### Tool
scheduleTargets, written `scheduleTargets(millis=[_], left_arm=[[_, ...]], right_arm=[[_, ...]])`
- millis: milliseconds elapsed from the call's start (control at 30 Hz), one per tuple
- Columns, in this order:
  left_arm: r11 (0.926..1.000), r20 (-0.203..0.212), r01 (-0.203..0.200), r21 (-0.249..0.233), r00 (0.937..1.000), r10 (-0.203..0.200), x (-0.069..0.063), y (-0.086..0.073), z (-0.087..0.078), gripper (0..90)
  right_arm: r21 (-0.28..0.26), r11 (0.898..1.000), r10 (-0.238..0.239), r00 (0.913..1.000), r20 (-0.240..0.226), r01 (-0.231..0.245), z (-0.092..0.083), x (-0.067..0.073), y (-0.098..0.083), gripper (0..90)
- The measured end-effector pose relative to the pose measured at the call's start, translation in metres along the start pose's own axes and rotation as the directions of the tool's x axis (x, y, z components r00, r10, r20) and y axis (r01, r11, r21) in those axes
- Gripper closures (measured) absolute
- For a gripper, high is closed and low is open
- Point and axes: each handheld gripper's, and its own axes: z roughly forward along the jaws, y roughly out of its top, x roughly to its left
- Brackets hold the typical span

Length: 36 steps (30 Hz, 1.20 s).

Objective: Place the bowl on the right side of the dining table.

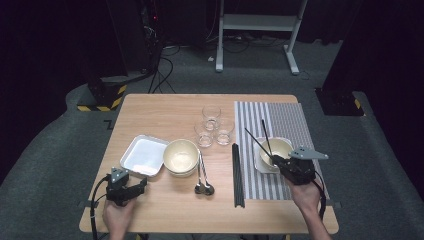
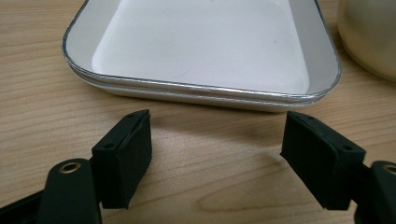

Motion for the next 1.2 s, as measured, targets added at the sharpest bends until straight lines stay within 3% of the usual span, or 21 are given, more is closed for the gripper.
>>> scheduleTargets(millis=[433,667,833,1033,1200], left_arm=[[1.0,-0.007,-0.006,0.002,1.0,0.006,-0.001,0.0,0.0,24.6],[1.0,-0.007,-0.005,0.002,1.0,0.005,-0.001,0.0,0.0,24.6],[1.0,-0.01,-0.009,0.003,0.9999,0.009,-0.001,0.0,0.0,24.6],[0.9999,-0.012,-0.011,0.005,0.9999,0.011,-0.002,0.0,0.0,24.6],[0.9999,-0.015,-0.014,0.005,0.9998,0.014,-0.002,0.0,0.001,24.6]], right_arm=[[-0.023,1.0,0.019,0.9998,0.005,-0.019,-0.005,-0.017,0.012,86.1],[-0.02,0.998,0.056,0.9984,0.008,-0.055,-0.005,-0.029,0.021,86.1],[-0.024,0.999,0.026,0.9994,0.022,-0.026,-0.005,-0.033,0.023,86.1],[-0.039,0.999,0.032,0.9993,0.018,-0.031,-0.004,-0.04,0.024,86.1],[-0.023,0.999,0.031,0.9986,0.043,-0.03,-0.001,-0.05,0.027,86.0]])
